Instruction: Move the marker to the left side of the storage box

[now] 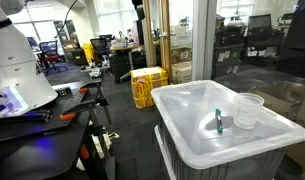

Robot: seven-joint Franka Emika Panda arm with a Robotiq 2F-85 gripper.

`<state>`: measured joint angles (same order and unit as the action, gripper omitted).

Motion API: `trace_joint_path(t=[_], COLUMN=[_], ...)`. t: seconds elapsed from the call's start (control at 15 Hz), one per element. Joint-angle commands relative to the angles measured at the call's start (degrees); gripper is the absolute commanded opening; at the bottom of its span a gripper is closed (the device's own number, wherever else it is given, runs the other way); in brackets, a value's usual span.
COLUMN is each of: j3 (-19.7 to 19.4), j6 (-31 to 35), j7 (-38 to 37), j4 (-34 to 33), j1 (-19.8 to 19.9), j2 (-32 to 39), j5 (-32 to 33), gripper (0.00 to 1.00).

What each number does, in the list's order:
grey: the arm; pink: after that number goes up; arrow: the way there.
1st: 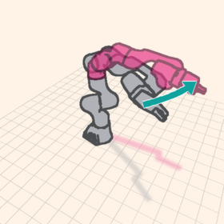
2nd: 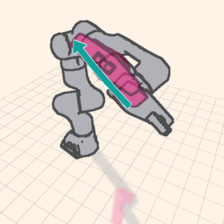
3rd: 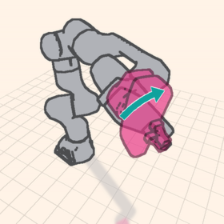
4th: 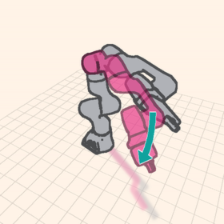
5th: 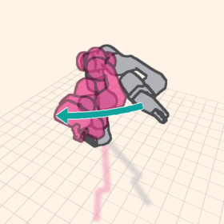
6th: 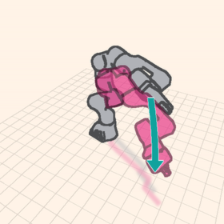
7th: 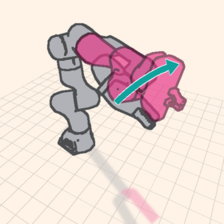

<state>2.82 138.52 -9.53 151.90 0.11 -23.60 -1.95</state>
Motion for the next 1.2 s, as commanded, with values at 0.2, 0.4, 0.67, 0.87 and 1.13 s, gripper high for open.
trace_joint_path(t=[0.2,0.4,0.67,0.87,1.13], j3=[0.0,0.2,-0.7,-1.4,-2.2], j6=[-0.1,0.3,1.4,1.5,2.4], j7=[0.0,0.2,3.6,6.7,9.7], j4=[-0.1,0.1,0.5,0.3,-0.1], j1=[0.0,0.2,0.2,0.8,2.6], j2=[0.0,-0.1,-0.2,0.0,0.8], j5=[0.0,0.5,2.4,4.4,9.8], gripper=[1.00,1.00,1.00,1.00,1.00])
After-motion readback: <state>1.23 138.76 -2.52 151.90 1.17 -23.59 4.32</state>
